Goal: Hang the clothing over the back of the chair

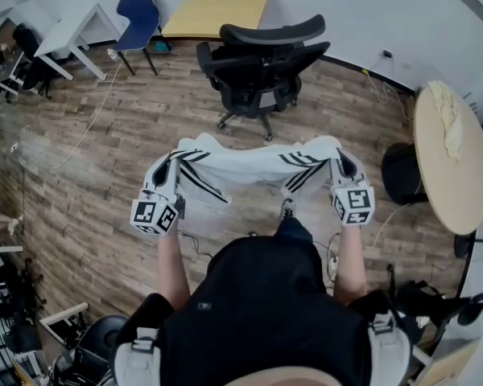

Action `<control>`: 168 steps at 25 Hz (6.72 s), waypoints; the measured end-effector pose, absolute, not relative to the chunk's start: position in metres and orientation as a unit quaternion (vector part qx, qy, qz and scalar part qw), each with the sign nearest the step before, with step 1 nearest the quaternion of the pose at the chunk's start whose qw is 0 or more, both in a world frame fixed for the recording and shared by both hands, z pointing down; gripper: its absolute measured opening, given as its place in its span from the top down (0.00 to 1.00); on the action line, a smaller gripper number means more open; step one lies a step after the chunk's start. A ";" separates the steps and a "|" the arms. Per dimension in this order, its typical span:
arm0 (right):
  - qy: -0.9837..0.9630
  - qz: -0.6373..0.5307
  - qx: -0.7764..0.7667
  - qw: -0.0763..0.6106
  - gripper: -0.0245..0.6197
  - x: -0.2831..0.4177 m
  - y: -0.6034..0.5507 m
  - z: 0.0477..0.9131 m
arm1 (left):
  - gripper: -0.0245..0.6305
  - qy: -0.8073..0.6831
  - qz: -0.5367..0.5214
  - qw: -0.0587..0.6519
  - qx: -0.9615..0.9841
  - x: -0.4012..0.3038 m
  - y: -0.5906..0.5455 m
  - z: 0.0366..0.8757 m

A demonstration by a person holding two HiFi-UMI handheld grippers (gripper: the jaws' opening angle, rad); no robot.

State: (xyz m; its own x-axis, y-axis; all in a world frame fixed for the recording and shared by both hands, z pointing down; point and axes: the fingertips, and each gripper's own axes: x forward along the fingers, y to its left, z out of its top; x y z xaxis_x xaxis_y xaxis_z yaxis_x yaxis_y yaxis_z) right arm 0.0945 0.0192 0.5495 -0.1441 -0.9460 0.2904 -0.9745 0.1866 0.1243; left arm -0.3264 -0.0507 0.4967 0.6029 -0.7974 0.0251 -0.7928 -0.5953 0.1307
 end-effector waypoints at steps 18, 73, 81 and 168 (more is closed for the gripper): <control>-0.761 0.055 0.630 0.148 0.94 0.130 -0.041 0.544 | 0.96 -0.460 -0.009 0.062 0.886 -0.292 -0.098 0.483; -0.839 0.014 0.529 0.125 0.94 0.209 -0.155 0.537 | 0.96 -0.570 -0.040 0.055 0.819 -0.211 -0.108 0.460; -0.836 0.013 0.531 0.134 0.94 0.209 -0.180 0.531 | 0.96 -0.570 -0.044 0.059 0.818 -0.215 -0.133 0.464; -0.808 -0.026 0.582 0.084 0.93 0.254 -0.441 0.485 | 0.96 -0.524 -0.063 0.026 0.849 -0.176 -0.448 0.450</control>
